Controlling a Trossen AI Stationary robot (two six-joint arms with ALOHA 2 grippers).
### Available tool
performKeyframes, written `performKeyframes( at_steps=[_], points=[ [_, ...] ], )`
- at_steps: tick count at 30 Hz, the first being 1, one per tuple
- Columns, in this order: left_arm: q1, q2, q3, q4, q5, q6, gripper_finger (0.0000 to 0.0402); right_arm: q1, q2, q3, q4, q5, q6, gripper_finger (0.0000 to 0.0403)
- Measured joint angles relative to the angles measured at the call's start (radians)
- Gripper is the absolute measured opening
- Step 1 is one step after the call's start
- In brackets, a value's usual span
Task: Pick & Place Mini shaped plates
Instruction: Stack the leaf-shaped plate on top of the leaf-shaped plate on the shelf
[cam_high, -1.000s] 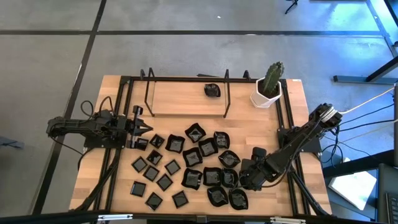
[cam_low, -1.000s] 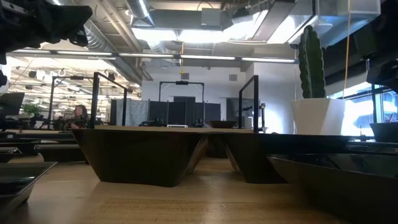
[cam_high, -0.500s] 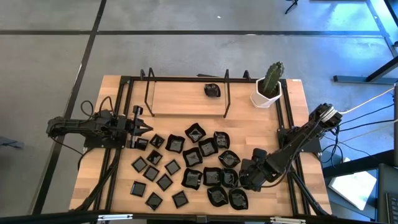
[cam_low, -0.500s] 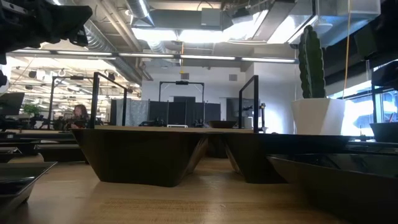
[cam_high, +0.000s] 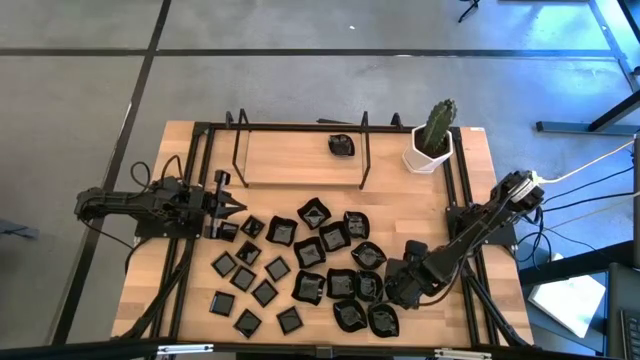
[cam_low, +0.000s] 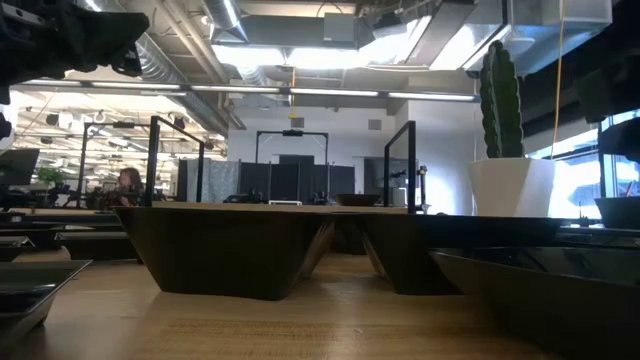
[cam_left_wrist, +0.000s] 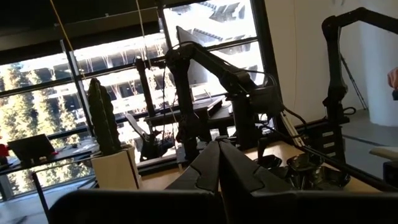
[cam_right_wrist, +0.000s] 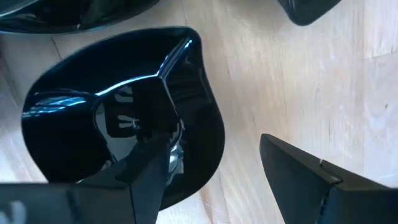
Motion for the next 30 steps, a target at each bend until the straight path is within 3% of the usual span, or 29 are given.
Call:
performKeyframes(
  at_steps=[9,14,19,30],
  points=[
    [0.0,0.0,0.0,0.001,0.0,0.0,0.0004,-0.003,0.007,0.0,0.001,0.001,-0.004,0.0246],
    [0.0,0.0,0.0,0.001,0.0,-0.001,0.0004,-0.003,0.036,0.001,0.003,-0.017,-0.004,0.0222],
    [0.0,0.0,0.0,0.001,0.0,-0.002,0.0004,-0.003,0.042,0.002,-0.001,-0.042,-0.007,0.0169],
    [0.0,0.0,0.0,0.002,0.0,-0.002,0.0004,-0.019,0.029,0.014,-0.093,-0.065,-0.006,0.001]
  ],
)
